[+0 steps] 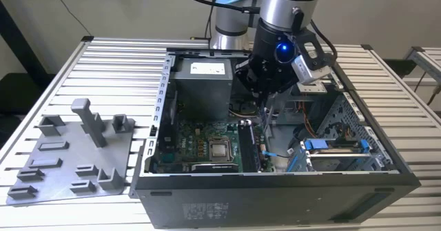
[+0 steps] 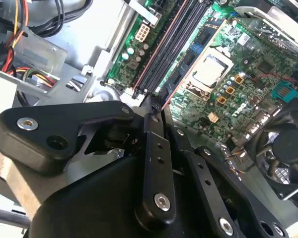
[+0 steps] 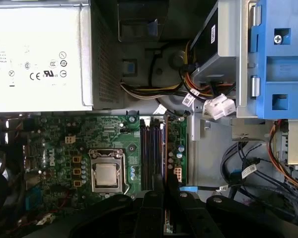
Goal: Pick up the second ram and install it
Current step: 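Insert the second ram into the second slot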
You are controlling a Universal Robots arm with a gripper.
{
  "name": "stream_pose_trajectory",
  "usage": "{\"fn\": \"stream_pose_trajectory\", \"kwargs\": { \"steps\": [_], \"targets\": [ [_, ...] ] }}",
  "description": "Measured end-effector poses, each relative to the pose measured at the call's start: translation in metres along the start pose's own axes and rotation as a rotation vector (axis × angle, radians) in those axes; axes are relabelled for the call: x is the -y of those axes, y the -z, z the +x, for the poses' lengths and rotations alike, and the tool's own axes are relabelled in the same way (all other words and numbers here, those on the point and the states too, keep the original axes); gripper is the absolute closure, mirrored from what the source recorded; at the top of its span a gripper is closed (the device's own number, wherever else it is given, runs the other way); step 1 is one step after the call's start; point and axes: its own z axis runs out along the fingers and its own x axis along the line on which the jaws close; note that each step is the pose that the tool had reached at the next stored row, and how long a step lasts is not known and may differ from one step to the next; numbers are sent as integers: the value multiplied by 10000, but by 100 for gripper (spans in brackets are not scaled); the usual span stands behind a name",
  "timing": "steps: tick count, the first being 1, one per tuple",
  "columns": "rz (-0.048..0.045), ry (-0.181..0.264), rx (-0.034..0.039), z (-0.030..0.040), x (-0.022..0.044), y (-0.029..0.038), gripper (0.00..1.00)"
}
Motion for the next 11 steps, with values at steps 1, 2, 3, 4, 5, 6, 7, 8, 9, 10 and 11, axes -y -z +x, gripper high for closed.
{"fn": "stream_pose_trajectory", "kwargs": {
  "steps": [1, 2, 3, 4, 5, 6, 7, 8, 9, 10, 11],
  "targets": [
    [-1, -2, 0, 3, 0, -12, 86],
    [-2, -1, 0, 3, 0, -20, 86],
    [0, -1, -1, 3, 0, -20, 86],
    [2, -1, -1, 3, 0, -20, 86],
    [2, -1, -1, 3, 0, -21, 86],
    [0, -1, 0, 3, 0, -22, 86],
    [-1, -1, 0, 3, 0, -23, 86],
    [0, -1, 0, 3, 0, -24, 86],
    [0, -1, 0, 3, 0, -25, 86],
    [-1, -1, 0, 3, 0, -27, 86],
    [-1, -2, 0, 3, 0, -30, 86]
  ]
}}
